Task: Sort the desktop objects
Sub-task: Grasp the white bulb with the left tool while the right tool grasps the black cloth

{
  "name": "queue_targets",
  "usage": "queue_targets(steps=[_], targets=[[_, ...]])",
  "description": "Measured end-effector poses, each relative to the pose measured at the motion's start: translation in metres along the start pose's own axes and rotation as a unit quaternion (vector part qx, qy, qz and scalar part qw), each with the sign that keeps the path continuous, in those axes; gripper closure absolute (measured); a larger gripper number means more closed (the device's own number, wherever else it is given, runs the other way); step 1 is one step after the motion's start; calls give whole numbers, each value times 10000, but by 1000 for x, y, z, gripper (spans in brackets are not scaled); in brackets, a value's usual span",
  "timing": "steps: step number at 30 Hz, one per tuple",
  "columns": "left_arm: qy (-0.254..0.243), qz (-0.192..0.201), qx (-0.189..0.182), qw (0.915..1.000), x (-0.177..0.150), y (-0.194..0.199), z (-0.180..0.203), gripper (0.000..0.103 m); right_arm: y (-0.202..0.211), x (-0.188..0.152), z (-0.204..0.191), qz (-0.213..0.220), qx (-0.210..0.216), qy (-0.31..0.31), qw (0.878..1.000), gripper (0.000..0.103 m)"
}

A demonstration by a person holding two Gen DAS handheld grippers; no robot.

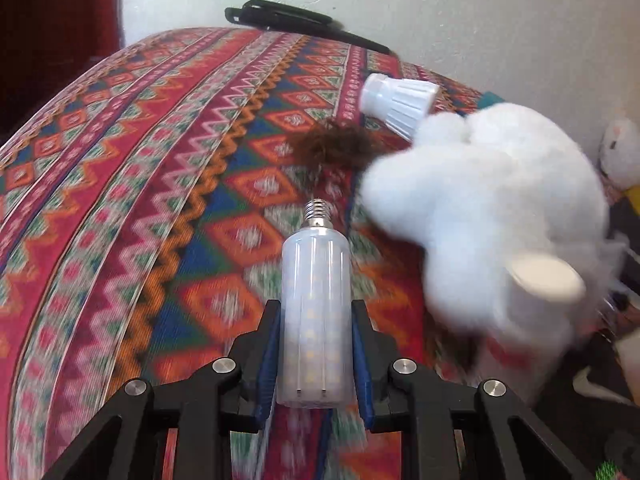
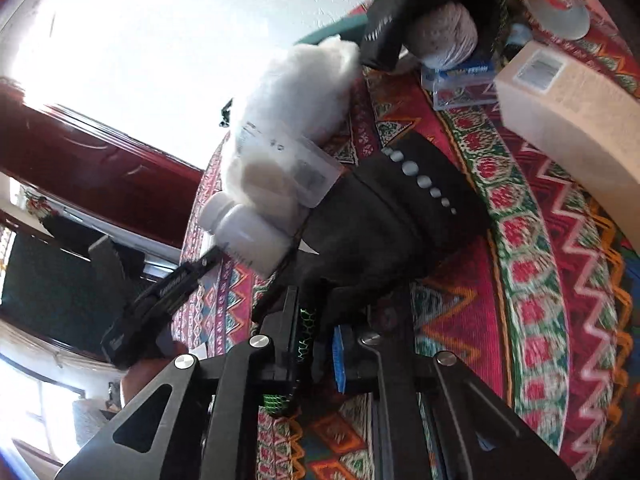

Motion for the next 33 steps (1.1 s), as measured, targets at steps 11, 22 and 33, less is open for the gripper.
queue_targets(steps=[11, 22, 33], targets=[[-102, 308, -290, 9991, -71, 138, 21, 78, 93, -62, -22, 184, 302, 255, 9990, 91], [-905, -123, -1222, 9883, -161, 227, 108, 78, 225, -162, 35, 170, -140, 405, 9989, 92], [-1945, -112, -2879, 9376, -189, 301, 277, 78, 397, -102, 89, 1687, -1487, 610, 9725, 92]])
Point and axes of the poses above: each gripper's, at about its wrist camera, not at the fingertips, and y roughly against the way its jaws point, z to its right, x to its top, the point moved 7 cm from there along -y, roughly the way its jaws point, and after that the axes turned 13 degrees about z, right-handed, at the moved point
